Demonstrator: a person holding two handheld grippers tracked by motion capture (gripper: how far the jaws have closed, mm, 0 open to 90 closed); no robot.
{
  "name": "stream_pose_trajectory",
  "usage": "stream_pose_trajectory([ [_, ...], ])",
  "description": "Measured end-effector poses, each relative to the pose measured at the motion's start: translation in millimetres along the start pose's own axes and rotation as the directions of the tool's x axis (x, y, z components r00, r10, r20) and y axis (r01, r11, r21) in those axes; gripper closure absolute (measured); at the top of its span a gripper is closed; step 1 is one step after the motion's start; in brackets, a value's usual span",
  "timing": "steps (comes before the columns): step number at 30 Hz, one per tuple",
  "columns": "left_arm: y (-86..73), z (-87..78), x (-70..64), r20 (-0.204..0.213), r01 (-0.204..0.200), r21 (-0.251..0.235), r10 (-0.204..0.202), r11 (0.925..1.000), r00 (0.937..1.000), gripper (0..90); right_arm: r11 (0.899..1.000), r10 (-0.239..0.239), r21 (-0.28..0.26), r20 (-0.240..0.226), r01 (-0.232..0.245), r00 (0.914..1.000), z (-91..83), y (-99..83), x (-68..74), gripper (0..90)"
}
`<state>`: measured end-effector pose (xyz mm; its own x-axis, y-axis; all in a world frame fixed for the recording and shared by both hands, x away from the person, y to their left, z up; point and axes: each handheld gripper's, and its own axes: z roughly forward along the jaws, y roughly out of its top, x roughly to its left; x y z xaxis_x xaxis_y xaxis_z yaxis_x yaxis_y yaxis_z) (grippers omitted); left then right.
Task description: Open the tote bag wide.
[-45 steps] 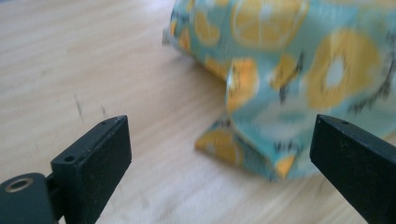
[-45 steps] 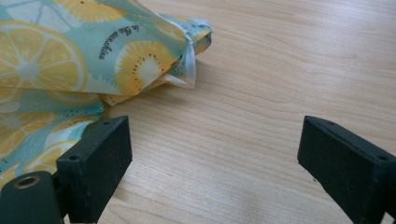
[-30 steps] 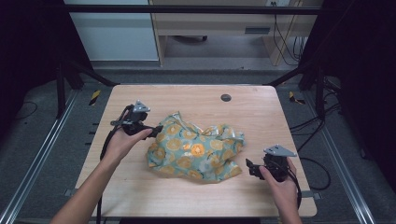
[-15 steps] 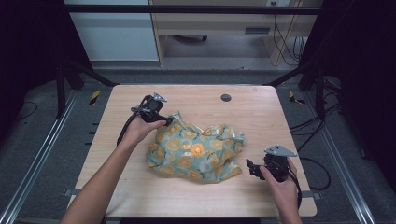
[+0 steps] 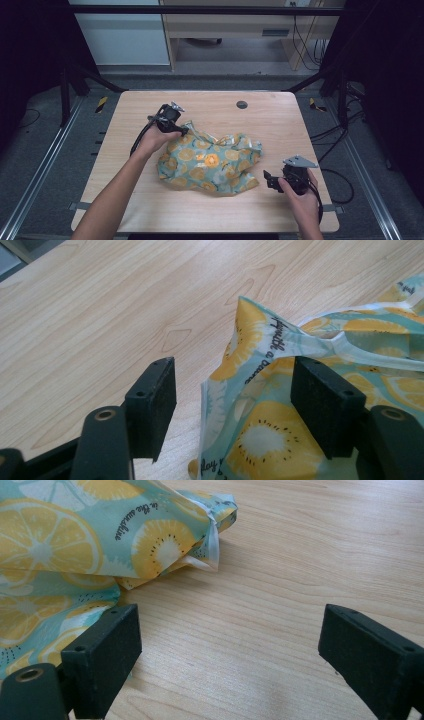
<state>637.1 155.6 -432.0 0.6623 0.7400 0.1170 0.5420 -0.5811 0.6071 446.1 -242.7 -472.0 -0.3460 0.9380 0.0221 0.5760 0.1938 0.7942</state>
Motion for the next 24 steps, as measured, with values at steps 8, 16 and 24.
stream_pose_trajectory([
  [8,2.0,5.7,0.8,0.043,0.025,0.037,-0.026,0.999,0.9987,69.3,1.0,0.001,0.002,-0.002,-0.001,1.0,0.3,0.4,1.0,10.3],
  [16,4.0,7.2,-3.8,0.046,0.0,0.055,-0.002,0.9985,0.9989,90.0,1.0,0.001,-0.002,-0.004,-0.001,1.0,-0.3,0.9,0.9,10.2],
  [24,8.0,-19.4,-13.5,0.034,0.009,-0.04,-0.007,0.9992,0.9994,90.0,1.0,0.008,-0.017,0.006,-0.008,0.9999,-2.8,1.3,-1.0,10.2],
])
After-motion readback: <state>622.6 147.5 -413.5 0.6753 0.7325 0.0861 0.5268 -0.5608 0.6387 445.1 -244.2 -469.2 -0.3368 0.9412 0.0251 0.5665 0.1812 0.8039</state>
